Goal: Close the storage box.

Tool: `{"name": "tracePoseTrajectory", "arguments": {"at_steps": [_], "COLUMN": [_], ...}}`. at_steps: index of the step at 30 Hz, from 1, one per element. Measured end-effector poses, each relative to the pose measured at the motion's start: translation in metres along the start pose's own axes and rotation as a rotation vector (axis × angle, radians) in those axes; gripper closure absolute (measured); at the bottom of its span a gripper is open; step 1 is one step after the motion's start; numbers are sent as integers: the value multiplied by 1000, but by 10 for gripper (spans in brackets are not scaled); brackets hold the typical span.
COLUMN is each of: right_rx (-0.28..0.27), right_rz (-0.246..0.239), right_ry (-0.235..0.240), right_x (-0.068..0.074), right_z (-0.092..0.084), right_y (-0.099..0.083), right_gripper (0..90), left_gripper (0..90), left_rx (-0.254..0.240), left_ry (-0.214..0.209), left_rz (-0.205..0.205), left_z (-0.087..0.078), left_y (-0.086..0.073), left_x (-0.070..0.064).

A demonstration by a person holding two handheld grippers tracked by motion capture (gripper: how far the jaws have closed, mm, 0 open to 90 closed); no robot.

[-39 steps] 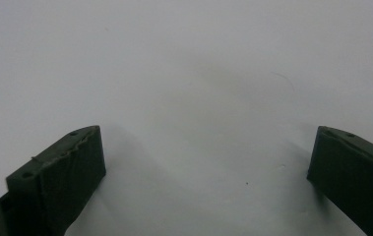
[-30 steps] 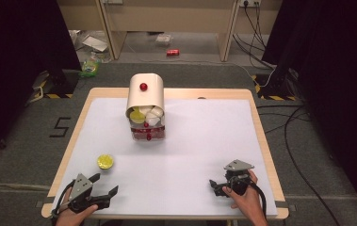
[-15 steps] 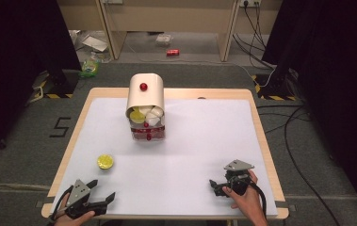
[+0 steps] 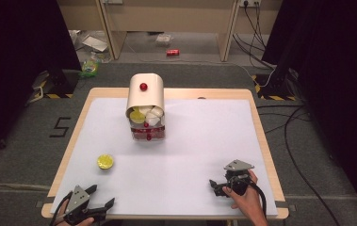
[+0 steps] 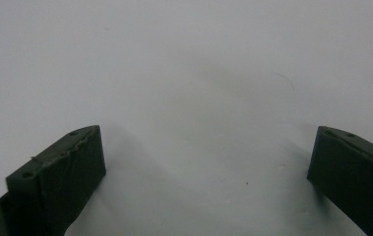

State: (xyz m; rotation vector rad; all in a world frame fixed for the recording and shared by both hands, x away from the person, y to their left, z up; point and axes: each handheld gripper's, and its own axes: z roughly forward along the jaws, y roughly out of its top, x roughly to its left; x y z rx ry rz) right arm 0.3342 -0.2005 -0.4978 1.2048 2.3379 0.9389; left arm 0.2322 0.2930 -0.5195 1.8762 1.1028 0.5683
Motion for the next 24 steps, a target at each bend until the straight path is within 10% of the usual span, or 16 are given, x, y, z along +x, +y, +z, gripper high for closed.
{"name": "tracePoseTrajectory", "arguments": {"at_steps": [24], "right_rx": [0], "right_rz": [1], "right_ry": [0], "right_x": [0], "right_z": [0], "right_y": [0], "right_gripper": [9], "left_gripper": [141], "left_rx": [-47], "left_ry": [22], "left_rz": [-8], "left_z": [-10], "left_y": [-14], "left_x": [2]}}
